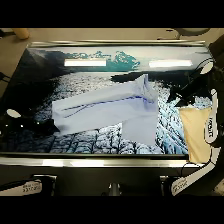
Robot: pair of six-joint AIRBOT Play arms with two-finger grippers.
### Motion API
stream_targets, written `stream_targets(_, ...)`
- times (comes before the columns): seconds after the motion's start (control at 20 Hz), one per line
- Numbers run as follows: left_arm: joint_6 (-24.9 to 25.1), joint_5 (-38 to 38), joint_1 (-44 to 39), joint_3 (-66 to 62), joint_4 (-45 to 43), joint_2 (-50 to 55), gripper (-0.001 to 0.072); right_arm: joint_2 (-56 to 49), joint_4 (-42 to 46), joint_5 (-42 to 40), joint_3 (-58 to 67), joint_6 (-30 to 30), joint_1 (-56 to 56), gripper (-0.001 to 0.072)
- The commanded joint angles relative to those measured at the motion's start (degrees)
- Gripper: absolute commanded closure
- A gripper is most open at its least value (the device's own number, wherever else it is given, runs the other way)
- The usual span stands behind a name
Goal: Fold the shirts.
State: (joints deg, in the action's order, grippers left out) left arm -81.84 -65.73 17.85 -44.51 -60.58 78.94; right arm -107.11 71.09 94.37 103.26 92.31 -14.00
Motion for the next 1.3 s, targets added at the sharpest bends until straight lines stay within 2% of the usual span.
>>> stream_targets(0.0,0.3,2.4,-1.1,0.6,0.7,0.2,0.0621,0.0,-1.7,0.4,-5.1,-2.5,0.0,0.0215)
stream_targets(0.05,0.7,2.4,-1.1,0.6,0.7,0.0,0.0683,0.0,-1.7,-0.8,-7.6,-3.1,0.0,0.0215)
stream_targets(0.25,2.0,2.1,-1.2,0.6,0.7,-2.6,0.0683,-0.3,-7.1,-9.3,-14.5,-4.8,0.0,0.0236)
stream_targets(0.3,2.0,2.1,-1.2,0.6,0.7,-3.5,0.0683,-0.5,-8.5,-10.6,-15.2,-5.0,0.4,0.0269)
stream_targets(0.45,1.9,2.1,-1.2,0.6,0.9,-5.3,0.0683,-2.7,-8.4,-11.8,-15.4,-5.2,4.3,0.0286)
stream_targets(0.5,1.9,2.0,-1.2,0.6,1.1,-5.6,0.0683,-3.4,-7.6,-12.3,-15.4,-5.1,5.4,0.0354)
stream_targets(0.55,1.9,2.0,-1.1,0.5,1.4,-6.0,0.0683,-3.8,-6.8,-13.3,-15.4,-4.0,6.2,0.0463)
stream_targets(0.6,2.0,1.9,-1.1,0.2,1.5,-6.3,0.0683,-3.7,-7.0,-13.9,-15.3,-3.4,6.5,0.0648)
stream_targets(0.65,2.0,1.5,-1.1,-0.7,1.5,-7.0,0.0684,-3.0,-8.5,-13.3,-15.2,-3.6,6.6,0.0694)
stream_targets(0.7,2.2,1.0,-1.1,-2.8,1.5,-8.3,0.0685,-1.3,-8.6,-12.5,-14.4,-4.5,6.6,0.0695)
stream_targets(0.8,2.7,2.3,-1.2,-10.4,1.6,-14.7,0.0686,5.9,-7.1,-12.2,-10.2,-7.0,6.6,0.0695)
stream_targets(0.9,2.6,5.8,-1.1,-23.8,1.5,-23.9,0.0685,17.2,-0.5,-14.1,-2.4,-7.1,6.6,0.0695)
stream_targets(1.0,2.6,12.0,-1.1,-38.5,1.5,-32.0,0.0685,30.6,9.1,-16.9,6.5,-6.6,6.6,0.0694)
stream_targets(1.1,2.6,20.2,-1.1,-49.8,1.0,-39.0,0.0685,45.6,15.4,-23.5,11.3,-6.4,6.6,0.0694)
stream_targets(1.25,1.4,23.3,-1.1,-54.4,1.0,-46.5,0.0685,61.7,16.6,-31.0,11.3,-5.0,6.6,0.0694)
